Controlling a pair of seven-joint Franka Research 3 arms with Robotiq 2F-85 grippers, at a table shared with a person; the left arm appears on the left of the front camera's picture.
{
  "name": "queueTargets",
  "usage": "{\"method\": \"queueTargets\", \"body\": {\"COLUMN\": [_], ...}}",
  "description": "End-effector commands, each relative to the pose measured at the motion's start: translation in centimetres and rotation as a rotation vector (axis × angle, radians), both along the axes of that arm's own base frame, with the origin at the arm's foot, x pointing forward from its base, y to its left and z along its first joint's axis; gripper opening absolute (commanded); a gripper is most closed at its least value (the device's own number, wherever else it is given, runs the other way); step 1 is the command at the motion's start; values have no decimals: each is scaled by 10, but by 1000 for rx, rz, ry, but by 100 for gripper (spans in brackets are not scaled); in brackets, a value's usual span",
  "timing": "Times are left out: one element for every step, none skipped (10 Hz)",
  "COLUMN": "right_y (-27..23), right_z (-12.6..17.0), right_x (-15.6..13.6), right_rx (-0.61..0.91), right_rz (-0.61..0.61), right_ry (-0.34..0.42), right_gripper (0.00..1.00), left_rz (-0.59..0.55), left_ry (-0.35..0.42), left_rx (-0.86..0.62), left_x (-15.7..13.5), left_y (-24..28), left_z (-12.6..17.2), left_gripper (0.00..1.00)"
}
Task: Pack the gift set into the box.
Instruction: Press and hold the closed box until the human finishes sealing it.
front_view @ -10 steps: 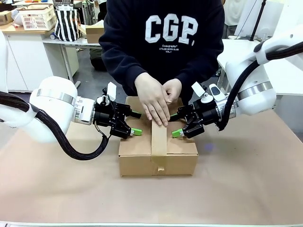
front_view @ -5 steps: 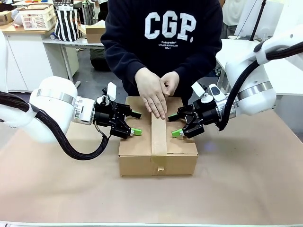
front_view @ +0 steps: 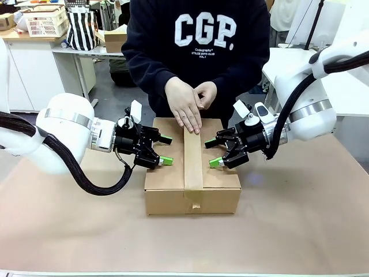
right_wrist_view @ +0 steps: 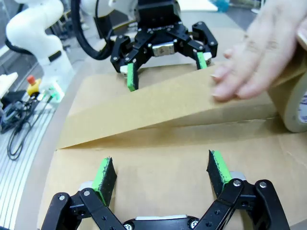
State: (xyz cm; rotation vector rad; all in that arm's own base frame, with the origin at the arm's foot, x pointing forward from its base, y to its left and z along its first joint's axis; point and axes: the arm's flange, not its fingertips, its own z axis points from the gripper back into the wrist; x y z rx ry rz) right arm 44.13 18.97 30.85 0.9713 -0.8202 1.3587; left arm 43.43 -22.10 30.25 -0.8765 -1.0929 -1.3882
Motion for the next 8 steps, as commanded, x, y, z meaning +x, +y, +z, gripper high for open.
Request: {"method": "queueTargets", "body": {"right_y": [0,0,0,0,0,0,0,0], "right_z": [-2,-2,-2,-2,-2,-2,-2,-2], "right_x": [0,0,0,0,0,0,0,0], "right_rx": [-3,-3,-3,-3,-3,-3,-3,-3], "right_rz": [-3,-3,-3,-3,-3,-3,-3,-3], "right_ry": [3,3,3,3,3,3,3,3], "right_gripper": [100,100,100,100,100,100,100,100], "left_rz": [-3,-3,-3,-3,-3,-3,-3,-3], "left_ry": [2,2,2,2,2,2,2,2], "left_rx": [-1,-1,-1,-1,-1,-1,-1,-1], "left_x": [-1,-1,-1,-1,-1,-1,-1,-1], "left_y": [0,0,0,0,0,0,0,0], "left_z": [-3,-3,-3,-3,-3,-3,-3,-3], "left_gripper": [100,100,100,100,100,100,100,100]}}
